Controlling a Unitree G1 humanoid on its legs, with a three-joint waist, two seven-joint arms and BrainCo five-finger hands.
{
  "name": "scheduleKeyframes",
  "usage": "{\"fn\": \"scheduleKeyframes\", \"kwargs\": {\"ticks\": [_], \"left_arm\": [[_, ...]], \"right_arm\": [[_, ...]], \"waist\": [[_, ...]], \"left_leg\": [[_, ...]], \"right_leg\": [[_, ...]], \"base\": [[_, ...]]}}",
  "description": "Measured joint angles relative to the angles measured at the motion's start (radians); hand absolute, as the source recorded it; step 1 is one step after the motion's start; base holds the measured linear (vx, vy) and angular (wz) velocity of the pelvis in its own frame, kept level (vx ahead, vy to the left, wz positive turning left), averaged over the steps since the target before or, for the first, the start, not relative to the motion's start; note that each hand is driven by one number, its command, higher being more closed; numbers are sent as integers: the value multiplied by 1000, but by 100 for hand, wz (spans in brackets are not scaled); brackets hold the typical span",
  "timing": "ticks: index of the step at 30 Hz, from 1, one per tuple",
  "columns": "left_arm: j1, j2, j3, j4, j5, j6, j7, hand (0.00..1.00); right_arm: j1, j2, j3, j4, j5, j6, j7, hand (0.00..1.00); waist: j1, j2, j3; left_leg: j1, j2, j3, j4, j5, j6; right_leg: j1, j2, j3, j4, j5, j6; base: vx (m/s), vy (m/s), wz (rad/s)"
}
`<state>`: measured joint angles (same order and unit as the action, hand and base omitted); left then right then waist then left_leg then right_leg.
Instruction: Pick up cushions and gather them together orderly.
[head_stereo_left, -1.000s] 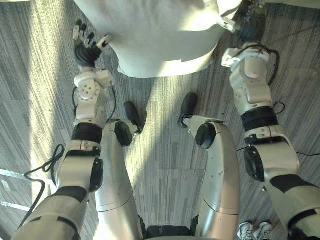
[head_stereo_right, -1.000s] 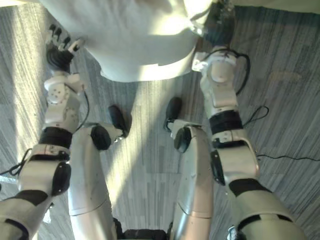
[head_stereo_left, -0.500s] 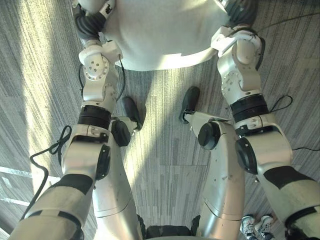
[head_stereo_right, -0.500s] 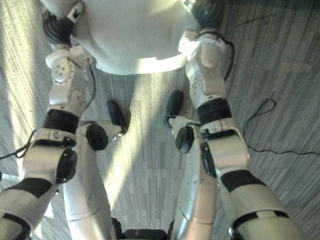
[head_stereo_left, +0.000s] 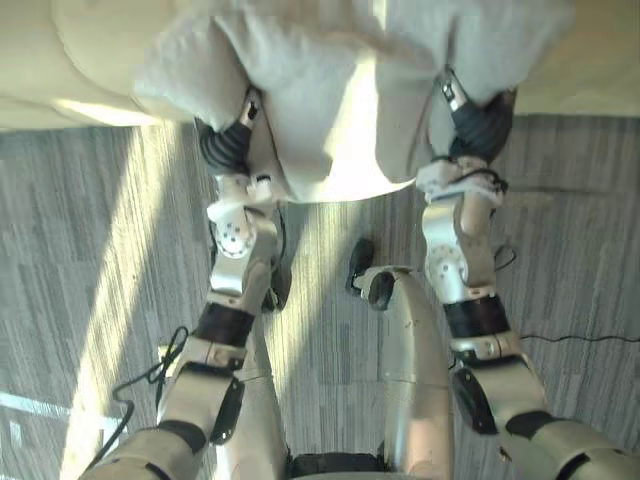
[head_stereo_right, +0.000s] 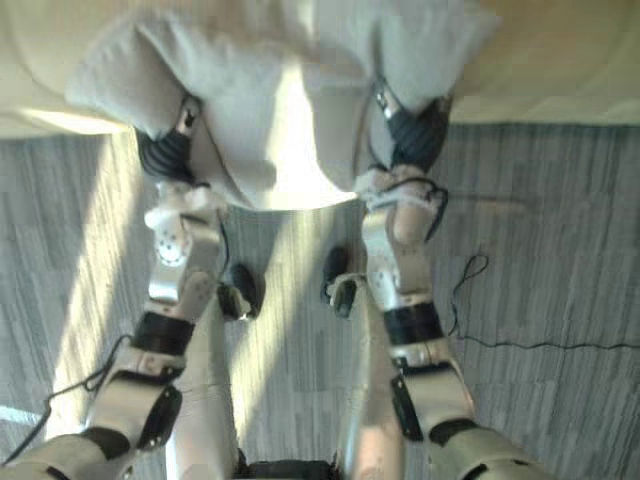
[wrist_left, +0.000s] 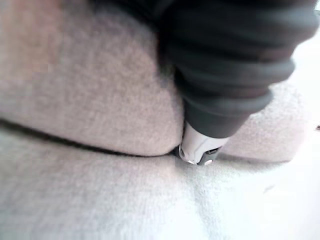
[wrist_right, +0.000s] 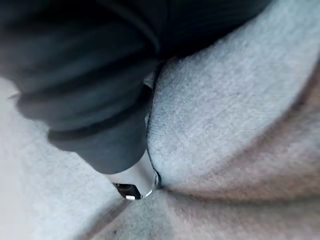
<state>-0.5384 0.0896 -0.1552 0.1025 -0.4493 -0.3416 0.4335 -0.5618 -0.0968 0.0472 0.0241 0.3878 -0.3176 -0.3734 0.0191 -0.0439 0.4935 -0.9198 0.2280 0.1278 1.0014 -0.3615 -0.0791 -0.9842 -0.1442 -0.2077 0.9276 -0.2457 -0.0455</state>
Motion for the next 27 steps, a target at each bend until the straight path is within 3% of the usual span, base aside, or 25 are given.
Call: {"fn": "scheduleKeyframes", "kwargs": {"ticks": [2, 7, 11, 15, 18, 21, 22, 23, 25, 26, 27], "left_arm": [[141, -31, -33, -70, 16, 1, -22, 100], [344, -42, -41, -182, 16, 2, -68, 100], [518, -40, -43, -250, 17, -2, -97, 100], [595, -19, -72, -249, 17, -2, -117, 100], [626, -12, -80, -247, 18, 5, -129, 100], [638, 18, -80, -230, 36, 23, -133, 100], [640, 23, -80, -224, 36, 30, -133, 100], [648, 26, -80, -221, 36, 32, -133, 100], [651, 26, -75, -221, 36, 31, -133, 100], [652, 26, -74, -220, 36, 32, -133, 100], [652, 26, -72, -220, 36, 32, -135, 100]], "right_arm": [[154, 16, 10, -71, -36, -6, 10, 100], [362, 7, 76, -175, -116, 0, 42, 100], [527, -14, 118, -236, -226, 0, 98, 100], [603, -21, 117, -213, -242, -1, 130, 100], [605, -22, 112, -126, -244, 0, 139, 100], [607, -23, 112, -33, -234, 21, 167, 100], [606, -25, 113, -6, -230, 28, 177, 100], [607, -28, 112, 8, -227, 36, 185, 100], [595, -25, 111, 26, -220, 41, 207, 100], [589, -26, 109, 33, -211, 42, 214, 100], [584, -28, 104, 34, -209, 42, 222, 100]], "waist": [[-4, 1, -68], [-2, 1, -139], [15, 4, -235], [16, 1, -279], [8, 2, -282], [-3, 3, -282], [-5, 4, -282], [-13, 13, -288], [-13, 5, -299], [-14, 7, -301], [-16, 4, -305]], "left_leg": [[116, -13, 2, -76, 6, -11], [333, -25, 9, -204, 8, -14], [505, -33, 27, -321, 9, -14], [603, -68, 26, -382, 4, -4], [653, -85, 30, -389, -21, 13], [721, -86, 29, -405, -48, 28], [752, -87, 26, -430, -49, 32], [768, -87, 24, -450, -50, 36], [818, -86, 25, -511, -50, 36], [835, -82, 29, -536, -49, 33], [863, -80, 31, -569, -47, 17]], "right_leg": [[112, 0, -11, -56, 1, -3], [328, 6, -46, -176, 2, -1], [501, 21, -53, -299, 12, 27], [595, 2, -52, -337, 3, 53], [599, -31, -49, -245, 19, 80], [599, -62, -57, -145, 68, 70], [583, -77, -65, -106, 92, 50], [584, -82, -78, -117, 75, 49], [583, -78, -106, -280, 55, 66], [583, -65, -112, -381, 73, 77], [583, -46, -111, -527, 129, 81]], "base": [[148, -27, 7], [201, 32, 1], [151, 58, 0], [130, 72, 13], [81, 71, 8], [76, 65, 2], [116, 27, 7], [158, -24, 1], [215, -64, -6], [269, -101, -2], [335, -156, 9]]}}
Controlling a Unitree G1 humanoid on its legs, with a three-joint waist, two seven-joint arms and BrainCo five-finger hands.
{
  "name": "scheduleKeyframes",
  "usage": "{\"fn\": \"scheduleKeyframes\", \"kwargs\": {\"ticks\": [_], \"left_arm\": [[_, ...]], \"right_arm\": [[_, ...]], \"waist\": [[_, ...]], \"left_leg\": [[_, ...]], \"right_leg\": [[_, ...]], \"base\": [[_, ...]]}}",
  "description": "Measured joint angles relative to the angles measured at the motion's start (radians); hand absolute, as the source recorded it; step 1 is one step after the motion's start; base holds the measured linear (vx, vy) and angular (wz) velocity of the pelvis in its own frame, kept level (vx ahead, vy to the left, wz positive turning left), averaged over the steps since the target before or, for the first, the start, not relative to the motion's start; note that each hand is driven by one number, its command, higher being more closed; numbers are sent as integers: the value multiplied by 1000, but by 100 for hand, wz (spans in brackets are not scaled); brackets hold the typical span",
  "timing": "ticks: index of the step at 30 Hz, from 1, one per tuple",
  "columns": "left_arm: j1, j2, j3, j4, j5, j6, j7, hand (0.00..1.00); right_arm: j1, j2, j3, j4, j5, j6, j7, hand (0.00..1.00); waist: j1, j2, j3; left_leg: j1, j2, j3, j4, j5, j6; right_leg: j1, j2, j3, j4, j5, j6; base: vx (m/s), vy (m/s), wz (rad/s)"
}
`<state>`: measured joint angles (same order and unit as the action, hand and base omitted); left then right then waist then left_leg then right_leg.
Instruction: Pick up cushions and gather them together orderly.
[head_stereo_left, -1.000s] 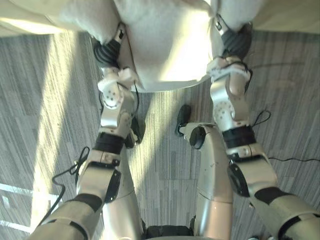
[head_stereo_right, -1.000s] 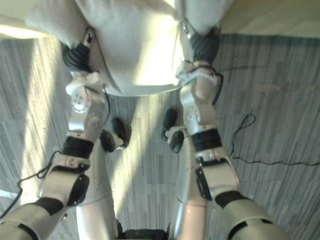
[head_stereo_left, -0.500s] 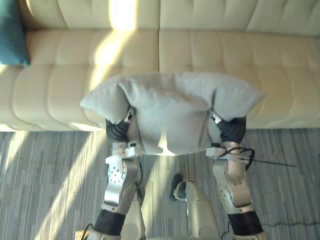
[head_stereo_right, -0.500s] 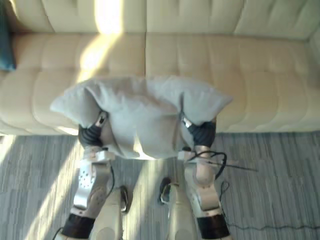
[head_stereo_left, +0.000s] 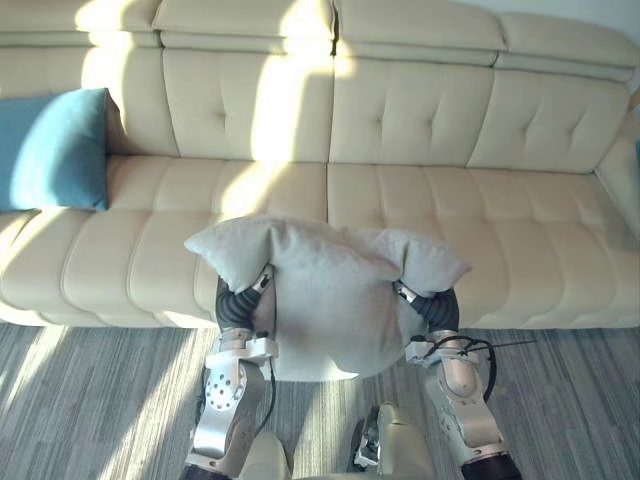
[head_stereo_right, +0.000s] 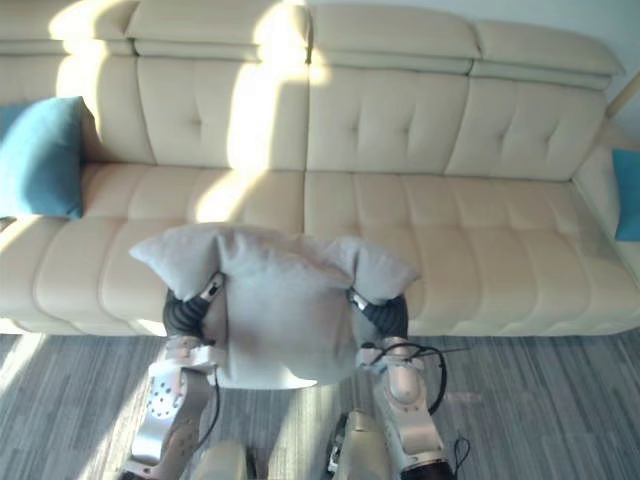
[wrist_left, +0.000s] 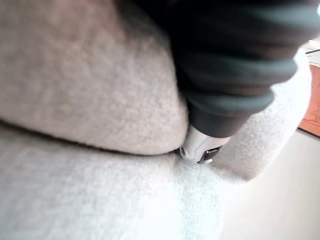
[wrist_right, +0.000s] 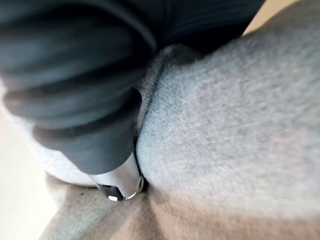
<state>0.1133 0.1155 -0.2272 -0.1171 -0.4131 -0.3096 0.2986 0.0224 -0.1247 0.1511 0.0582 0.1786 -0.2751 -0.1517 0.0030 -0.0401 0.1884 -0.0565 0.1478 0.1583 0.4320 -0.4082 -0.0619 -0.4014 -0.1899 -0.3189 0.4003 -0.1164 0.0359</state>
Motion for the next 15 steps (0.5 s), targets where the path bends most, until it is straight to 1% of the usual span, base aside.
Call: {"fn": "scheduleKeyframes", "kwargs": {"ticks": [1, 2, 3, 4, 5, 6, 7, 8, 9, 10, 11, 12, 13, 14, 15], "left_arm": [[0, -3, -1, 4, 0, 0, -1, 100], [1, -19, -7, 22, 0, 2, -7, 100], [0, -21, -7, 24, 0, 3, -9, 100], [-3, -27, -9, 29, -1, 7, -14, 100], [-5, -47, -19, 35, 0, 13, -22, 100], [-2, -63, -29, 48, 0, 11, -30, 100], [1, -57, -34, 52, 0, 12, -37, 100], [-7, -72, -49, 76, -2, 13, -43, 100], [-4, -80, -56, 79, -2, 13, -45, 100], [-4, -82, -60, 81, -3, 19, -47, 100], [-5, -82, -71, 80, -2, 28, -48, 100], [-5, -83, -78, 80, -2, 32, -48, 100], [-5, -83, -79, 78, -3, 33, -48, 100], [-6, -83, -79, 75, -2, 33, -48, 100], [-13, -83, -80, 67, -2, 33, -48, 100]], "right_arm": [[-6, -7, -4, 0, 0, 0, 6, 100], [-13, -23, -13, 0, -1, 6, 10, 100], [-19, -29, -16, -2, -1, 9, 11, 100], [-27, -41, -21, -2, -1, 10, 13, 100], [-25, -64, -33, -2, 0, 11, 13, 100], [-12, -80, -37, -3, 1, 9, 15, 100], [8, -69, -42, -6, 2, 10, 16, 100], [31, -83, -55, -26, 20, 12, 16, 100], [40, -83, -66, -42, 20, 20, 16, 100], [51, -78, -71, -56, 23, 22, 12, 100], [78, -75, -72, -99, 30, 30, 1, 100], [101, -72, -74, -139, 32, 31, -7, 100], [120, -71, -74, -180, 38, 30, -13, 100], [127, -71, -75, -202, 38, 30, -14, 100], [129, -69, -79, -226, 37, 27, -16, 100]], "waist": [[-10, 0, -6], [-4, 45, -29], [-2, 53, -32], [-4, 63, -36], [-33, 66, -34], [-56, 74, -43], [-57, 63, -61], [-52, 98, -58], [-39, 121, -63], [-31, 121, -60], [-21, 116, -57], [-12, 108, -56], [-6, 104, -55], [-4, 101, -55], [2, 90, -51]], "left_leg": [[26, 13, -3, -18, 5, -35], [48, 42, -19, -62, 11, -66], [60, 46, -26, -87, 22, -83], [89, 41, -49, -128, 43, -92], [130, 28, -86, -150, 70, -94], [119, 34, -107, -87, 69, -95], [86, 42, -117, 5, 70, -96], [-16, 103, -133, 275, 100, -100], [-106, 150, -137, 451, 174, -83], [-177, 173, -130, 581, 183, -75], [-234, 180, -95, 658, 177, -63], [-262, 178, -56, 669, 167, -45], [-284, 174, -21, 641, 154, -24], [-294, 172, 2, 604, 149, -15], [-295, 164, 29, 478, 141, 0]], "right_leg": [[4, 21, 21, -65, 114, -17], [8, 61, 31, -59, 147, -53], [-2, 64, 37, -34, 128, -58], [-28, 58, 56, 38, 86, -65], [-86, 28, 73, 228, 36, -80], [-122, 30, 64, 302, -9, -46], [-81, 39, 60, 211, 2, -47], [7, 84, 20, 141, -73, -78], [47, 118, 2, 105, -86, -98], [86, 131, -2, 86, -94, -110], [139, 134, -11, 50, -95, -112], [185, 131, -12, 19, -95, -112], [235, 123, -24, -12, -95, -111], [261, 119, -34, -27, -95, -111], [307, 112, -40, -46, -94, -111]], "base": [[455, -200, -5], [418, -155, -15], [351, -90, -24], [418, -126, 6], [388, -167, 37], [414, -221, 51], [324, -235, 43], [435, -244, 12], [398, -181, -2], [398, -116, -1], [361, -99, 14], [365, -95, 21], [286, -53, 18], [331, -6, 21], [366, 38, 19]]}}
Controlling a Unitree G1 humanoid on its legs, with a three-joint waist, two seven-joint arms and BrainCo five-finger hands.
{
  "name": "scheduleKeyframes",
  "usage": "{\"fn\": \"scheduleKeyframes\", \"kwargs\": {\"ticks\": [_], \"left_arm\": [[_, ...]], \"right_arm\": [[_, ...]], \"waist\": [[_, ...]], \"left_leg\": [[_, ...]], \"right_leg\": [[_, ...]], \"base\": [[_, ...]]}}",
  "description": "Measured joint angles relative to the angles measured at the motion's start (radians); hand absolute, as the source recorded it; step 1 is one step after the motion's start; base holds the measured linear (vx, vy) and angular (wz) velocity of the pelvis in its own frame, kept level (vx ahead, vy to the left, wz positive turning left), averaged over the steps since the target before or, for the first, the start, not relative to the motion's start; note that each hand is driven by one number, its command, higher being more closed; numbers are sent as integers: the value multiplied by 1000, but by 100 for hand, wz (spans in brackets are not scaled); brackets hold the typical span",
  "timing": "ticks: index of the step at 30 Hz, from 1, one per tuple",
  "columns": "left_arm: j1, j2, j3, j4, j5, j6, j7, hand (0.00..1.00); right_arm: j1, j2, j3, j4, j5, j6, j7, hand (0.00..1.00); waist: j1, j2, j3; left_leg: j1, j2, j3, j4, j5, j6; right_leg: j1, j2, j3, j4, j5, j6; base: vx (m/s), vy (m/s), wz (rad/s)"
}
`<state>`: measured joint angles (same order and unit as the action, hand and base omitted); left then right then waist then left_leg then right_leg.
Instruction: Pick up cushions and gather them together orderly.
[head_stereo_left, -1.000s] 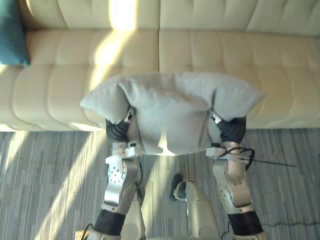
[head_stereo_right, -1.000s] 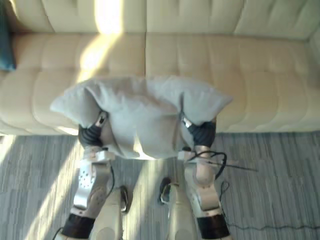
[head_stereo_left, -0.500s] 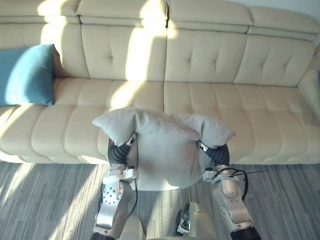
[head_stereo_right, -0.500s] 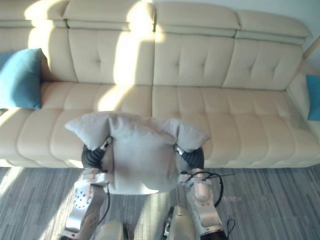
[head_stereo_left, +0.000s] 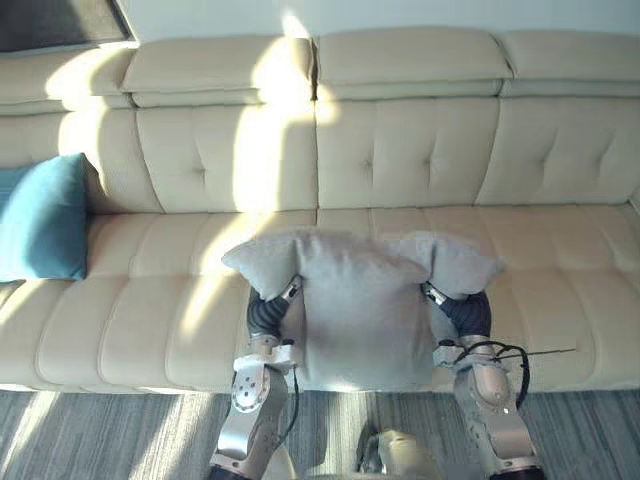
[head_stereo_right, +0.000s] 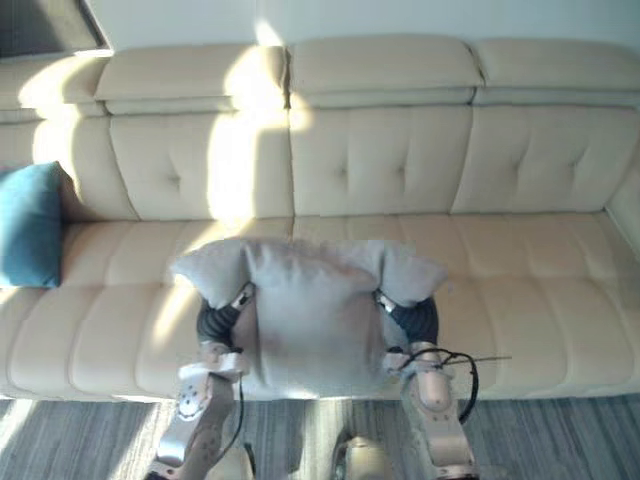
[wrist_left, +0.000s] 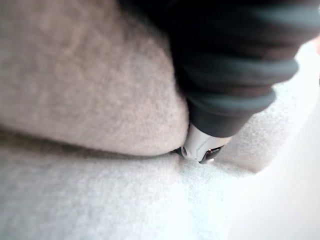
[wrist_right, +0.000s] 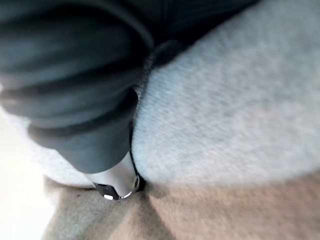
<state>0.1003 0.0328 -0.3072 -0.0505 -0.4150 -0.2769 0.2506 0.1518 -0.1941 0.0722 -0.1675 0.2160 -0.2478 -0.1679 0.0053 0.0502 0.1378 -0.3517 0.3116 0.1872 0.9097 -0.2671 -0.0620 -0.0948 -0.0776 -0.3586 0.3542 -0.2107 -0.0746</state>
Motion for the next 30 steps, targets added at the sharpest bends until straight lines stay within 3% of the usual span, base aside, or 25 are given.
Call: {"fn": "scheduleKeyframes", "kwargs": {"ticks": [2, 4, 5, 7, 8, 11, 13, 22, 27, 30], "left_arm": [[-14, 0, -4, -3, 1, 0, 0, 100], [-17, -2, -20, -17, 10, -1, 0, 100], [-19, 11, -19, -15, 18, -1, 0, 100], [-18, 47, -22, -14, 19, 2, 0, 100], [-16, 55, -23, -11, 19, 3, 0, 100], [-8, 70, -27, -5, 18, 6, -5, 100], [-9, 73, -27, -5, 18, 3, -17, 100], [-65, 105, -23, -4, 20, 6, -9, 100], [-320, 117, 47, 66, 40, -2, 59, 100], [-558, 157, 101, 166, 53, -14, 115, 100]], "right_arm": [[1, 4, -15, -8, 0, 0, -1, 100], [3, -2, -34, -5, -1, -1, -1, 100], [1, 8, -35, 12, -2, -1, -1, 100], [7, 72, -42, 57, -9, 4, -1, 100], [8, 85, -43, 71, -13, 4, -1, 100], [1, 97, -46, 110, -21, 6, 3, 100], [-13, 98, -47, 136, -21, 6, 4, 100], [-211, 59, -53, 253, -64, 13, -14, 100], [-497, 17, -46, 329, -100, 15, -85, 100], [-760, -28, -49, 433, -137, 17, -142, 100]], "waist": [[7, -7, -4], [7, 21, -26], [8, 1, -36], [4, -64, -56], [4, -77, -61], [4, -91, -76], [5, -91, -79], [-4, -89, -76], [2, -58, -24], [6, -49, 57]], "left_leg": [[-2, -31, -14, -194, 9, 9], [24, -83, -72, -475, 212, -1], [43, -94, -73, -496, 194, -28], [97, -153, -56, -605, 217, -14], [117, -169, -46, -635, 225, -8], [188, -218, -21, -725, 245, 10], [207, -233, -5, -776, 267, 14], [214, -232, 46, -977, 395, 6], [108, -206, 48, -1013, 459, 12], [33, -199, 47, -1006, 487, 22]], "right_leg": [[40, -11, -8, -11, 1, 1], [63, 5, 21, -15, -1, 55], [67, 1, 45, -25, -14, 77], [83, -38, 94, -87, 9, 110], [96, -49, 110, -109, 16, 115], [133, -82, 162, -166, 41, 138], [130, -90, 185, -189, 53, 133], [41, -66, 247, -261, 89, 153], [-73, -35, 255, -270, 145, 154], [-172, -31, 260, -218, 155, 155]], "base": [[276, 86, 12], [234, 176, -6], [206, 166, -7], [189, 158, 2], [133, 149, -2], [99, 130, -6], [36, 65, -15], [-58, -2, -20], [-119, 4, -9], [-160, 18, -5]]}}
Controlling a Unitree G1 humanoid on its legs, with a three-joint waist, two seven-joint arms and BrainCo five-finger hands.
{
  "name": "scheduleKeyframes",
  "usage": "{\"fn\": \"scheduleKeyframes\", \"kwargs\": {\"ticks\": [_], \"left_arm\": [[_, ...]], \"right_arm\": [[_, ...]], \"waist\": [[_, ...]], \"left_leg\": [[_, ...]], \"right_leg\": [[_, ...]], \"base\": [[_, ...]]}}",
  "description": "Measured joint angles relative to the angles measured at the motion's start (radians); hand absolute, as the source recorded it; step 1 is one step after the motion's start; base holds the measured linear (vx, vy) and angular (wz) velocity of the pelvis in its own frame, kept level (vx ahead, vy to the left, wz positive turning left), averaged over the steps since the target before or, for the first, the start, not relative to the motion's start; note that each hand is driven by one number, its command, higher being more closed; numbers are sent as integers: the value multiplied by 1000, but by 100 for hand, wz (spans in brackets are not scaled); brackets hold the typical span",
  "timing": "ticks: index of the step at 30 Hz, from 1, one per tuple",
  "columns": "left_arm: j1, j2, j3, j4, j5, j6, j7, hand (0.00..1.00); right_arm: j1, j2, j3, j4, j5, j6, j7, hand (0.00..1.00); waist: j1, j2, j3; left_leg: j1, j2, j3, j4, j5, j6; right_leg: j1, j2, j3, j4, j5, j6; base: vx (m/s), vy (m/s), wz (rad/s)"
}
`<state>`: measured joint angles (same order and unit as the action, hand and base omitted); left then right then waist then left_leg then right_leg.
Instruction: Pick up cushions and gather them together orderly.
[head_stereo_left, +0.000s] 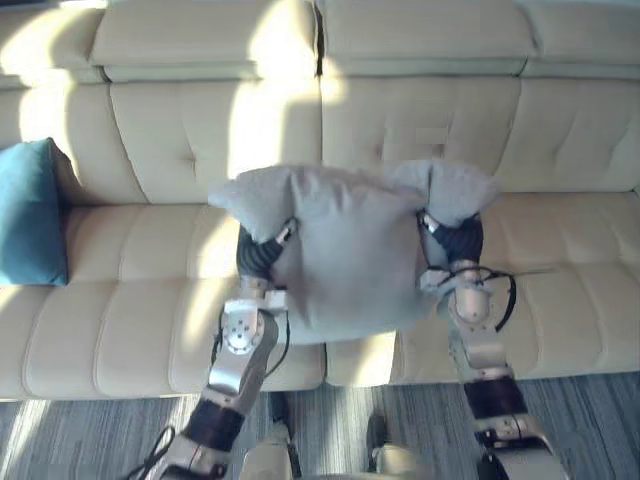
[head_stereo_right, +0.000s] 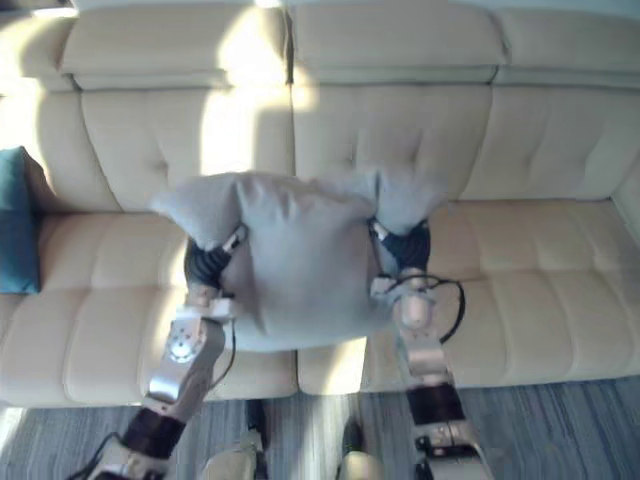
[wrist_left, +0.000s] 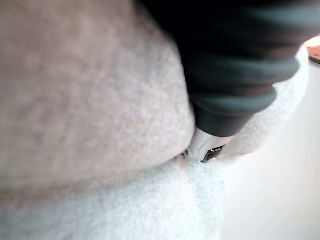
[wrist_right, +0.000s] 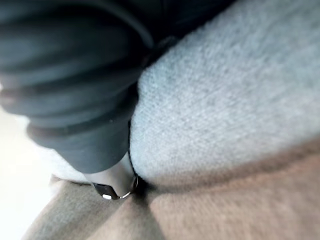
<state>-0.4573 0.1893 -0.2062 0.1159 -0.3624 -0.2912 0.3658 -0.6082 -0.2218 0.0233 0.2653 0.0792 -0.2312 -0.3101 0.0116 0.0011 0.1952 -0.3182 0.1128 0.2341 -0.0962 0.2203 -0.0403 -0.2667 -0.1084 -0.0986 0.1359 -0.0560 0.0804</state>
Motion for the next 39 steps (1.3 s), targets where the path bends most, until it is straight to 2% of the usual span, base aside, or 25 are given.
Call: {"fn": "scheduleKeyframes", "kwargs": {"ticks": [2, 5, 8, 10, 11, 14, 18, 22, 23, 24, 29, 34, 37, 39], "left_arm": [[-133, 31, 30, 75, 7, -10, 42, 100], [-314, 70, 73, 187, 7, -29, 99, 100], [-513, 116, 102, 303, 7, -49, 139, 100], [-578, 133, 103, 342, 8, -52, 146, 100], [-660, 160, 102, 405, 8, -53, 148, 100], [-792, 198, 101, 497, 8, -53, 150, 100], [-871, 209, 99, 569, 5, -51, 128, 100], [-885, 209, 98, 626, 3, -49, 100, 100], [-894, 209, 99, 629, 1, -52, 100, 0], [-924, 211, 101, 636, -11, -54, 101, 0], [-957, 217, 137, 659, -14, -57, 101, 0], [-958, 218, 201, 640, -33, -65, 96, 0], [-923, 238, 214, 624, -82, -63, 39, 0], [-851, 287, 243, 596, -141, -48, -27, 0]], "right_arm": [[-156, -21, 2, 70, -17, 2, -39, 100], [-390, -48, 9, 182, -64, 7, -95, 100], [-601, -87, 22, 266, -124, 12, -144, 100], [-656, -96, 22, 293, -136, 16, -160, 100], [-725, -102, 22, 351, -155, 18, -180, 100], [-832, -106, 22, 441, -156, 25, -204, 100], [-891, -117, 22, 503, -131, 42, -206, 100], [-902, -109, 20, 543, -100, 43, -202, 100], [-908, -107, 18, 541, -99, 41, -202, 100], [-929, -107, 11, 538, -97, 38, -204, 0], [-944, -101, -42, 525, -57, 30, -221, 0], [-906, -116, -66, 426, 13, 27, -234, 0], [-847, -178, -112, 388, 89, 25, -208, 0], [-753, -276, -171, 329, 186, 21, -153, 0]], "waist": [[4, 2, 29], [12, 8, 104], [21, 26, 153], [22, 29, 177], [16, 34, 209], [3, 35, 248], [-8, 36, 294], [-10, 36, 307], [-10, 35, 308], [-10, 36, 309], [-8, 35, 309], [-7, 34, 310], [-2, 34, 310], [1, 33, 310]], "left_leg": [[-54, 1, 2, 8, 10, 6], [-82, -3, 6, 12, 26, 10], [-152, -9, 2, 14, 46, 15], [-168, -10, -1, 17, 51, 15], [-194, -10, -17, 37, 51, 15], [-256, -10, -32, 49, 56, 13], [-316, -9, -44, 55, 64, 14], [-374, -7, -49, 66, 64, 14], [-383, -7, -49, 67, 64, 14], [-401, -6, -47, 71, 65, 13], [-431, -3, -36, 74, 67, 11], [-461, 1, -26, 86, 66, 10], [-461, 1, -27, 103, 66, 10], [-444, 2, -26, 113, 63, 7]], "right_leg": [[-69, -3, 6, 37, 0, 1], [-120, -13, 15, 77, -1, 3], [-210, -19, 16, 121, -2, 4], [-232, -21, 15, 139, -2, 4], [-253, -26, 3, 149, -2, 4], [-318, -30, 0, 172, -2, 4], [-380, -34, -5, 189, -2, 4], [-438, -36, -3, 201, -2, 4], [-449, -37, -2, 205, -2, 4], [-469, -37, 1, 209, -2, 4], [-503, -36, 10, 211, -2, 4], [-541, -35, 19, 230, 0, 5], [-538, -40, 11, 247, 0, 5], [-531, -45, 3, 278, -1, 5]], "base": [[-116, 14, -6], [-64, 12, -5], [-14, -4, -1], [-3, -5, 2], [-15, -20, 4], [-5, -7, 2], [8, -4, 3], [41, -19, 0], [51, -14, -4], [40, -11, -4], [37, -14, -6], [23, -12, -5], [19, -29, 7], [-1, -38, 5]]}}
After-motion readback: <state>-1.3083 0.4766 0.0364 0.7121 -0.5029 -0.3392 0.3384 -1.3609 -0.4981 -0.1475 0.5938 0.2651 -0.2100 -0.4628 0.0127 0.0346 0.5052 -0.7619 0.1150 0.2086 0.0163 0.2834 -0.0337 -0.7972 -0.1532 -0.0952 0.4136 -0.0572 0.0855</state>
